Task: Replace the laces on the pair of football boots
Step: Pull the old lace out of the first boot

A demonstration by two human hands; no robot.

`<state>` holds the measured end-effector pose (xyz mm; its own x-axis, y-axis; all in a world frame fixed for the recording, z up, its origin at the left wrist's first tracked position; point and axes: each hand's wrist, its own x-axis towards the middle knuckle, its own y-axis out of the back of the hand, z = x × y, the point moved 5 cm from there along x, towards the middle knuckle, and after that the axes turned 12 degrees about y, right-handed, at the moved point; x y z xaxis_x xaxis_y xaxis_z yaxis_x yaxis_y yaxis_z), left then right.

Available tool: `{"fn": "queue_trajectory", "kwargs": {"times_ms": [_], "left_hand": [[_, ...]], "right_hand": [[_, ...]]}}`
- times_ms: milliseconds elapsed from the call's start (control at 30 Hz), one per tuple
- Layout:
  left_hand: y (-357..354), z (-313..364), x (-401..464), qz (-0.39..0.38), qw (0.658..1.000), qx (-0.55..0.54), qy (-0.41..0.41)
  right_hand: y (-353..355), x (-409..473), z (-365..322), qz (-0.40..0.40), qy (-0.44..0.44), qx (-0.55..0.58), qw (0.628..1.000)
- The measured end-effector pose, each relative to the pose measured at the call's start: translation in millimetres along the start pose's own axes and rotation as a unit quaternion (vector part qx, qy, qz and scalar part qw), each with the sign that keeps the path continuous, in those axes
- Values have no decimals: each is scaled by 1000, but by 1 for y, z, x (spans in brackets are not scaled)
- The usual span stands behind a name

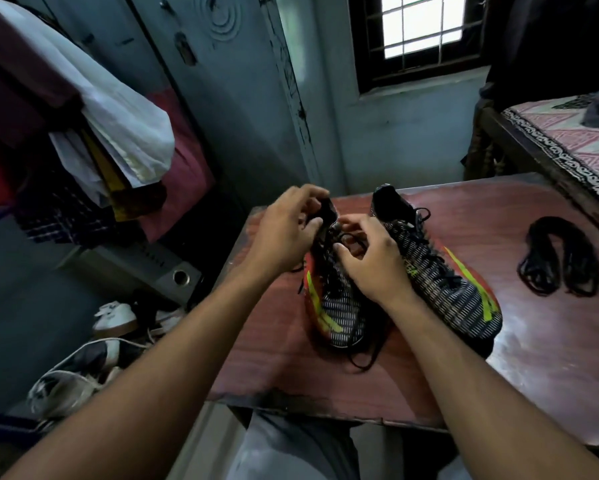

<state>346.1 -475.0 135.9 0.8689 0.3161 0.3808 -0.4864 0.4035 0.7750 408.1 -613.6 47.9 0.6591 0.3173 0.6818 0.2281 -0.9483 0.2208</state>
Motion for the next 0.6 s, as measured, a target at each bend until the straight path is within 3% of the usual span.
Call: {"fn": "queue_trajectory", "kwargs": {"times_ms": [133,300,433,500,600], "left_hand": [[-26,-36,-24,-26,998,62,-18],[-29,-56,-29,51,998,26,-31],[-29,-64,-31,121,992,19,-28],[-33,-69,-32,148,989,18,-22],[-43,-70,-34,162,987,5,-18]], "right_hand": [[3,-1,-8,-15,56,-103,993],[7,-4,-31,21,141,-126,982],[8,-4,-32,14,144,-137,980],[4,-5,-27,-32,111,-113,987],[-14,-12,-13,-169,22,-90,981]]}}
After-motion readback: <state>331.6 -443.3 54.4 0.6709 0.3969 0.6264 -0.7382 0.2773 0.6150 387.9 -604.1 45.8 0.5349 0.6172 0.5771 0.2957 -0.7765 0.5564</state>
